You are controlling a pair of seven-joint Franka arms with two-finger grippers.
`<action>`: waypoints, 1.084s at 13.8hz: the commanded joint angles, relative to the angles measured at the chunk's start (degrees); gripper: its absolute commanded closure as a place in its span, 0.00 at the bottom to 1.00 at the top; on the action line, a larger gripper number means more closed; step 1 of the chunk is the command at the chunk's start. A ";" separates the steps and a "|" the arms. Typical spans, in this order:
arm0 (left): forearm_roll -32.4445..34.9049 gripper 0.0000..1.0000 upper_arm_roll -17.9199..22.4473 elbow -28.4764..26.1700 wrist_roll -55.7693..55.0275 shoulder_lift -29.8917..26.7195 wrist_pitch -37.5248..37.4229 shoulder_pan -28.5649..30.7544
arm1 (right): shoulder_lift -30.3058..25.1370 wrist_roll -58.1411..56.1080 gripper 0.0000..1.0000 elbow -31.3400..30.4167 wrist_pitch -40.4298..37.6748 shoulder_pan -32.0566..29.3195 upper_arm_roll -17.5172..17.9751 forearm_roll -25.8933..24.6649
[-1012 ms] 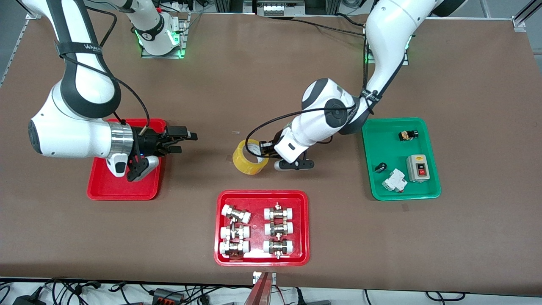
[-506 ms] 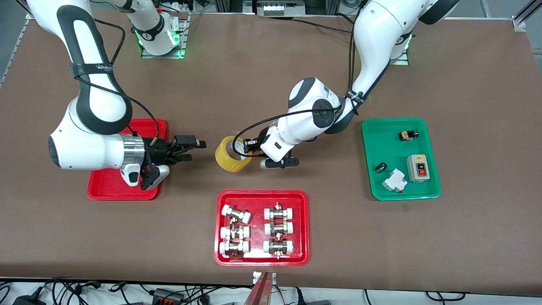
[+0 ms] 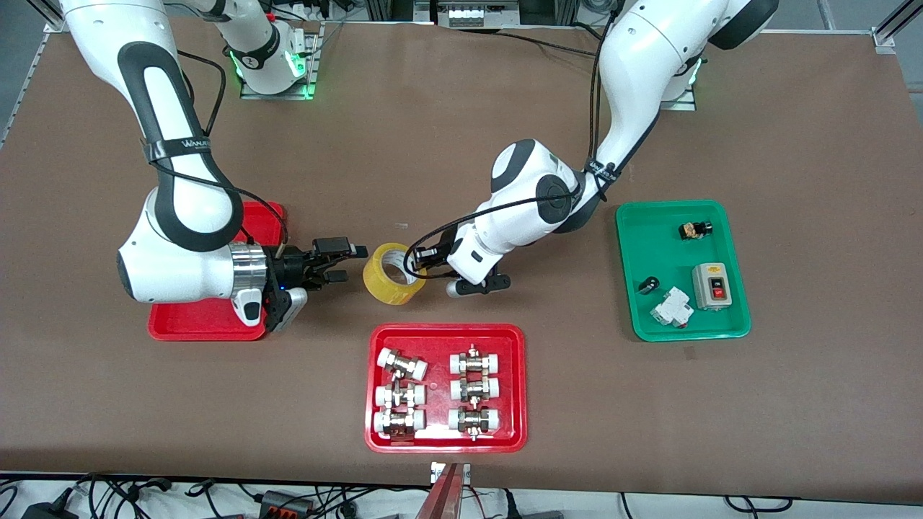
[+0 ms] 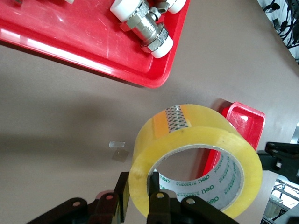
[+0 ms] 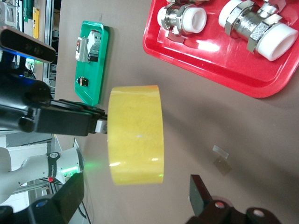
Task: Left arm passes tape to right arm into tray
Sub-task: 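Carry the tape with the left gripper while the right gripper approaches it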
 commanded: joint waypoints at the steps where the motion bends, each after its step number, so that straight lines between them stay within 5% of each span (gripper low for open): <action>1: -1.77 1.00 0.12 2.16 -0.12 1.28 2.41 -1.51 | 2.03 -2.41 0.00 2.16 1.02 1.08 -0.21 1.06; 11: -1.68 1.00 0.12 2.16 -0.03 1.63 3.12 -1.43 | 3.79 -5.84 0.00 3.04 3.31 2.22 -0.12 2.20; 13: -1.68 1.00 0.12 2.16 0.06 1.63 3.12 -1.43 | 3.70 -6.63 0.16 3.04 3.31 2.22 -0.12 2.20; 14: -1.68 1.00 0.12 2.16 0.06 1.63 3.04 -1.43 | 3.70 -6.81 0.46 3.04 3.31 2.22 -0.12 2.20; 15: -1.68 1.00 0.12 2.16 0.06 1.63 3.04 -1.43 | 3.70 -6.99 0.57 3.04 3.22 2.22 -0.12 2.12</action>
